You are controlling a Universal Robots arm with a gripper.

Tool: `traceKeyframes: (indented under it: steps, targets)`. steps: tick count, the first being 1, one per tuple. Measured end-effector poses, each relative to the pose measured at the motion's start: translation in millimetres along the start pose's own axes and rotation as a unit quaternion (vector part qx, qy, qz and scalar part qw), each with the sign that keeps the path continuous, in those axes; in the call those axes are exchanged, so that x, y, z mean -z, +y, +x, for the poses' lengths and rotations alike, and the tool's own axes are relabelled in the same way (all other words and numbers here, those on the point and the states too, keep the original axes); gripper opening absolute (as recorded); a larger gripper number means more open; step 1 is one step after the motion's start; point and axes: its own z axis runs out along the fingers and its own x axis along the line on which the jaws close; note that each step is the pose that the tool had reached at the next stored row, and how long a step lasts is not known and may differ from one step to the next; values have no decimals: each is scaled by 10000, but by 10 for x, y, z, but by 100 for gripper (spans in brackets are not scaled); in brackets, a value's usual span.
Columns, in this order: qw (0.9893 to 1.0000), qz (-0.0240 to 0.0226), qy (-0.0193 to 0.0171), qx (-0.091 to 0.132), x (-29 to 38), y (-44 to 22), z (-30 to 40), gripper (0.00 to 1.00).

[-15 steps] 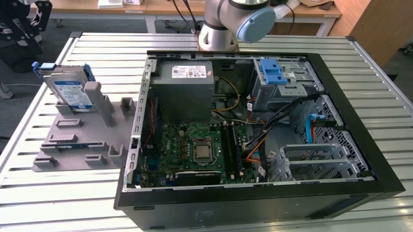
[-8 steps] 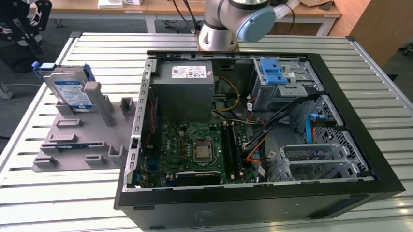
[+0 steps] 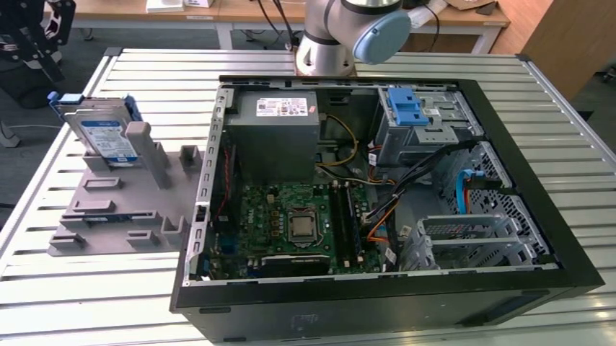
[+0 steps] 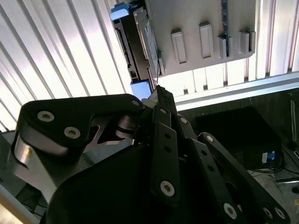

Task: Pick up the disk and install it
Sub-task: 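Pick up the disk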

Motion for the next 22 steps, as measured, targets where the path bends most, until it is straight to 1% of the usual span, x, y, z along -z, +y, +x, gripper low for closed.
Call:
traceKeyframes:
  steps: [3,6,10,13,15,17,20,22]
  targets:
    - [9998,-5,9,206,0,0,0,11]
    - [9992,-10,19,410,1,0,0,11]
    - [9977,-17,30,681,0,0,0,11]
    - [9961,-22,39,880,0,0,0,11]
    - [9946,-26,46,1035,0,0,0,11]
    - [9926,-30,54,1217,0,0,0,11]
    - [9889,-37,66,1484,-1,0,0,11]
    - [9860,-41,74,1664,-1,-1,0,11]
